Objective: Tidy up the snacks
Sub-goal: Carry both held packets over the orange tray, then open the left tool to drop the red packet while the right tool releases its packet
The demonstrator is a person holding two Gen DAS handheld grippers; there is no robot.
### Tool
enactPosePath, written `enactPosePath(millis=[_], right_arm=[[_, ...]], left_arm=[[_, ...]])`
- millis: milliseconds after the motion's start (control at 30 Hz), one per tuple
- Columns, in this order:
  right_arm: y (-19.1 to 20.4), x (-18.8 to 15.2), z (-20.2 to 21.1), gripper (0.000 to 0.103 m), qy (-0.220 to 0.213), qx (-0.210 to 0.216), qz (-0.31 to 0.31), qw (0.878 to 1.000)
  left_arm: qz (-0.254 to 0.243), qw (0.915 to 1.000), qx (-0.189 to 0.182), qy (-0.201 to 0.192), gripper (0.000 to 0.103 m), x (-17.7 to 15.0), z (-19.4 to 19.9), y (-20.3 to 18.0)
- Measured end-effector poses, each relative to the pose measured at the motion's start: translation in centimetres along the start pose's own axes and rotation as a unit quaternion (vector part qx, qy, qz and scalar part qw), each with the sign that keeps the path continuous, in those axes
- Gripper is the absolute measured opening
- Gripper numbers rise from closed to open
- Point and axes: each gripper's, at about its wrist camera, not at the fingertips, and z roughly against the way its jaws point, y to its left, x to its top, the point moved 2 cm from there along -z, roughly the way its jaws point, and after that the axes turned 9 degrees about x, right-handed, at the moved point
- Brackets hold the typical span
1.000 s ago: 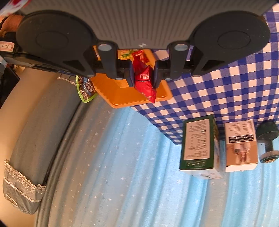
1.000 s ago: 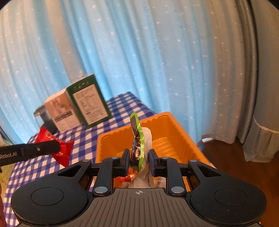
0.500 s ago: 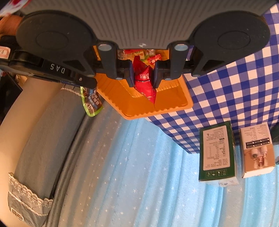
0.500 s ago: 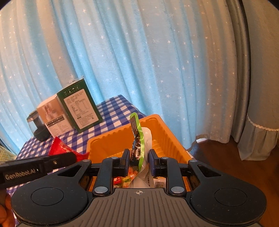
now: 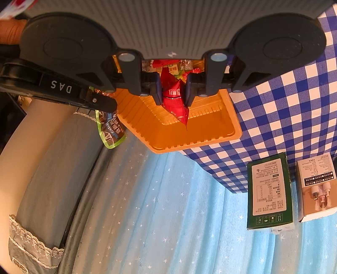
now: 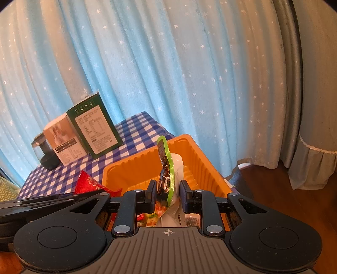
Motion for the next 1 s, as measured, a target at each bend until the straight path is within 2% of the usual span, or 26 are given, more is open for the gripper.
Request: enactPosePath(millis=[433, 500, 1000], right_arm=[[-0.1, 0.0, -0.2, 0.023, -0.001, 0.000, -0.005, 1.000], [-0.2, 0.0, -0.2, 0.023, 0.001, 0.001, -0.005, 1.000], [0.6, 0.0, -0.4, 0.023, 0.009, 0.015, -0.004, 1.000]], left_arm=[[-0.005, 0.9999, -0.010, 0.008, 0.020, -0.1, -0.7, -0.2], [-0.009, 0.9998, -0.013, 0.013, 0.028, -0.1, -0.9, -0.1], [-0.007, 0.9994, 0.030, 0.016, 0.031, -0.4, -0.5, 2.5]])
